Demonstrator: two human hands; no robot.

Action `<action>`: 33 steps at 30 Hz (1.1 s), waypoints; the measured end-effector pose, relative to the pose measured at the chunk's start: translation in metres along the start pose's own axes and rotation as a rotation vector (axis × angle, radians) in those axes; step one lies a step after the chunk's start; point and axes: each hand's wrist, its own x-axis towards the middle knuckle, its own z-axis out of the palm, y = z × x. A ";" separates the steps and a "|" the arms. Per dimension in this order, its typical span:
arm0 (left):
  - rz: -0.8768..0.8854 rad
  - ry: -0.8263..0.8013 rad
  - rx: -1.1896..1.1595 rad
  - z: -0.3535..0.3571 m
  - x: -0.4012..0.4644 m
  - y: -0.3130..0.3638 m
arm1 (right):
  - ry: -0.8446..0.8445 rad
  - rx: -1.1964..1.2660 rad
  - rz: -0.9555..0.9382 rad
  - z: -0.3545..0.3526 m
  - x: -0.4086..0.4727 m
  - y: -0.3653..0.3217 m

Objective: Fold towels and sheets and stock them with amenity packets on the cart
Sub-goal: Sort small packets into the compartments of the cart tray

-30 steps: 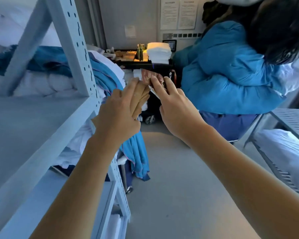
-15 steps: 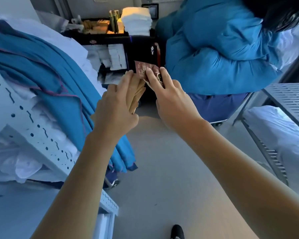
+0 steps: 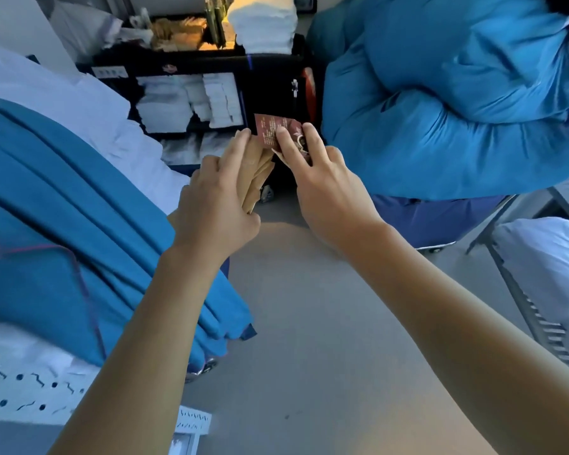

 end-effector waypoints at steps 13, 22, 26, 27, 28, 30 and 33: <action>-0.027 0.003 -0.030 0.090 0.147 -0.051 | -0.070 -0.039 -0.053 0.085 0.141 0.059; -0.051 -0.031 -0.040 0.146 0.284 -0.107 | -0.136 -0.080 -0.049 0.149 0.274 0.095; -0.023 -0.034 -0.012 0.168 0.331 -0.127 | -0.159 -0.107 -0.075 0.179 0.322 0.107; -0.012 -0.039 -0.005 0.173 0.342 -0.132 | -0.158 -0.114 -0.088 0.185 0.333 0.110; -0.007 -0.045 0.006 0.178 0.353 -0.136 | -0.152 -0.117 -0.100 0.190 0.343 0.114; -0.008 -0.050 0.027 0.187 0.372 -0.142 | -0.149 -0.120 -0.113 0.198 0.363 0.123; -0.017 -0.060 0.045 0.206 0.401 -0.143 | -0.162 -0.116 -0.109 0.213 0.394 0.145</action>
